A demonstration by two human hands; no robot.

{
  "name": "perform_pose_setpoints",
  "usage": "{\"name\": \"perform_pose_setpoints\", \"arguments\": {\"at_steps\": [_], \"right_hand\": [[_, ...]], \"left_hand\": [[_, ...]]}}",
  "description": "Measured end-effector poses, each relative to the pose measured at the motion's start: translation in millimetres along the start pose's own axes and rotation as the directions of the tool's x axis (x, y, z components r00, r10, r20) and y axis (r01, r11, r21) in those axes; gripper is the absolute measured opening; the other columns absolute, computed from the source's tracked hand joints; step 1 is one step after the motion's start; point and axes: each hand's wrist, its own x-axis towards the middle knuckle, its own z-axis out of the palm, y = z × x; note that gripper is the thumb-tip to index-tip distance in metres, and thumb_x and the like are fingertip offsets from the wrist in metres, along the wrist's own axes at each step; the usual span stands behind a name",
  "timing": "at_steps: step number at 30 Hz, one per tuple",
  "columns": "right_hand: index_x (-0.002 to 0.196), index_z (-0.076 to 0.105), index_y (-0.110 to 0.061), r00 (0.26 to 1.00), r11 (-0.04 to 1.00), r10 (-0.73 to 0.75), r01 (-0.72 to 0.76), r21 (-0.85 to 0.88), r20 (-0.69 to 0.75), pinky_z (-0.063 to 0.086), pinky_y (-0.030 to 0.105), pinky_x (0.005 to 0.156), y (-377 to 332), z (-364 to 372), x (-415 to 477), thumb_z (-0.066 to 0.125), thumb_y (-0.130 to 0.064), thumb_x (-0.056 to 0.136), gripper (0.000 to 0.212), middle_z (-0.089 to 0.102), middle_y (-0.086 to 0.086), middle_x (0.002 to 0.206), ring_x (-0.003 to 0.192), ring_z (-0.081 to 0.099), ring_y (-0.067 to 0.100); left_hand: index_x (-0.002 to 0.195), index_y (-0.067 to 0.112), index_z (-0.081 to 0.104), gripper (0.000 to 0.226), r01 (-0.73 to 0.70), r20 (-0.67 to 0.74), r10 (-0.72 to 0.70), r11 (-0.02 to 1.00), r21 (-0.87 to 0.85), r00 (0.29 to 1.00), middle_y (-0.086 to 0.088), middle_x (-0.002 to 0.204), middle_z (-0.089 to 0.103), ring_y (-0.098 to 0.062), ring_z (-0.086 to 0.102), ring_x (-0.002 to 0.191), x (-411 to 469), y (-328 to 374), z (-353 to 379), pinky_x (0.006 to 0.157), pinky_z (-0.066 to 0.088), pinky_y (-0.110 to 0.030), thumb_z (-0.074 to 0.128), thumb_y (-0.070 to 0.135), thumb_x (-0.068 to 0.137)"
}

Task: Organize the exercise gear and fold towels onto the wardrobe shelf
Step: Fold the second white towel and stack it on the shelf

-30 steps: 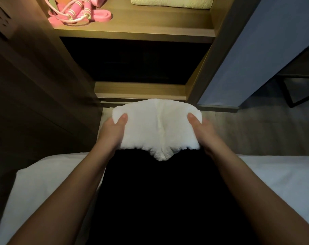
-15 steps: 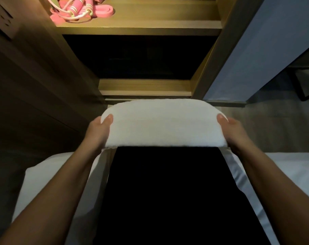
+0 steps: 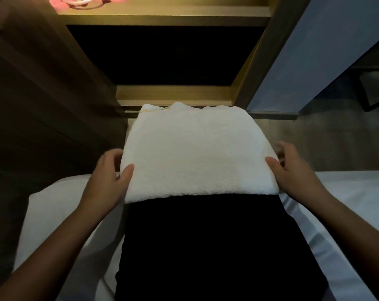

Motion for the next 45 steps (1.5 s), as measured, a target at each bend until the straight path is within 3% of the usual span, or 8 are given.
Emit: {"name": "perform_pose_setpoints", "arguments": {"at_steps": [4,10,18,21,26,32,39,45], "right_hand": [[0.15,0.021,-0.036,0.893,0.881,-0.427,0.446,-0.156,0.141,0.031,0.038,0.107,-10.6,-21.8,-19.2,0.049,-0.073,0.082,0.082,0.028,-0.017,0.151,0.136,0.033,0.009],[0.15,-0.003,-0.038,0.783,0.67,-0.495,0.62,-0.409,0.377,0.008,0.033,0.121,-15.1,-2.2,-16.3,0.061,-0.035,0.093,0.085,-0.004,-0.013,0.16,0.148,0.0,0.008],[0.126,0.066,-0.023,0.747,0.721,-0.578,0.656,-0.223,0.327,0.049,0.023,0.093,-38.0,-44.2,-6.5,0.07,-0.009,0.085,0.044,0.068,-0.003,0.123,0.109,0.065,0.014],[0.093,0.074,-0.039,0.677,0.831,-0.472,0.555,0.028,0.565,0.047,0.012,0.064,-46.8,-73.6,-9.8,0.068,-0.01,0.081,0.032,0.072,-0.017,0.084,0.076,0.067,0.002],[0.113,0.067,-0.019,0.407,0.954,-0.301,0.14,0.267,0.862,0.055,0.025,0.075,-37.5,-90.7,-1.2,0.07,-0.023,0.078,0.036,0.067,0.007,0.11,0.102,0.066,0.022],[0.119,0.061,-0.012,0.887,0.71,0.112,-0.387,0.588,0.448,0.05,0.043,0.084,-20.3,-64.3,18.0,0.072,-0.035,0.074,0.052,0.07,0.014,0.115,0.1,0.069,0.031],[0.108,0.065,-0.02,0.95,0.754,0.177,-0.299,0.585,0.257,0.049,0.038,0.076,-33.3,-41.0,2.4,0.064,-0.038,0.086,0.029,0.073,0.004,0.104,0.092,0.07,0.023],[0.13,0.05,-0.031,0.99,0.895,0.113,-0.066,0.441,-0.081,0.044,0.037,0.083,-42.9,-12.3,-6.4,0.046,-0.045,0.098,0.036,0.057,-0.012,0.113,0.097,0.055,0.003]], "left_hand": [[0.145,0.036,0.035,0.065,-0.482,0.216,0.454,0.87,0.1,0.864,0.021,0.149,0.033,-0.001,0.032,0.137,-12.2,15.6,-19.3,0.104,0.035,-0.029,0.05,0.061,0.088],[0.154,0.022,0.018,0.086,-0.614,0.411,0.471,0.7,0.365,0.781,0.004,0.162,0.012,-0.015,0.015,0.149,-12.5,26.1,0.5,0.118,0.016,-0.033,0.069,0.021,0.085],[0.132,0.024,0.058,0.055,-0.584,0.451,0.433,0.762,0.28,0.78,0.001,0.127,0.065,-0.021,0.062,0.112,-5.5,58.2,-40.0,0.094,0.049,-0.034,0.067,0.006,0.081],[0.102,0.027,0.066,0.029,-0.515,0.721,0.304,0.853,0.085,0.623,0.011,0.092,0.068,-0.005,0.064,0.083,-1.9,75.0,-71.3,0.071,0.051,-0.031,0.064,0.009,0.08],[0.121,0.009,0.064,0.041,-0.116,0.96,0.084,0.992,-0.054,0.266,-0.005,0.112,0.069,-0.019,0.067,0.102,12.4,73.9,-95.6,0.08,0.058,-0.036,0.066,0.009,0.08],[0.105,0.022,0.068,0.029,0.377,0.457,-0.192,0.855,-0.356,0.868,-0.011,0.107,0.067,-0.029,0.067,0.094,32.3,41.2,-81.0,0.064,0.055,-0.036,0.071,0.029,0.077],[0.112,0.031,0.057,0.026,0.306,0.036,-0.341,0.786,-0.537,0.939,0.005,0.102,0.062,-0.017,0.062,0.09,14.0,41.1,-33.5,0.058,0.048,-0.031,0.058,0.046,0.092],[0.106,0.032,0.058,0.04,0.335,0.177,-0.293,0.68,-0.653,0.94,-0.001,0.104,0.067,-0.024,0.064,0.095,-17.3,22.9,-36.8,0.067,0.051,-0.038,0.068,0.054,0.074]]}}
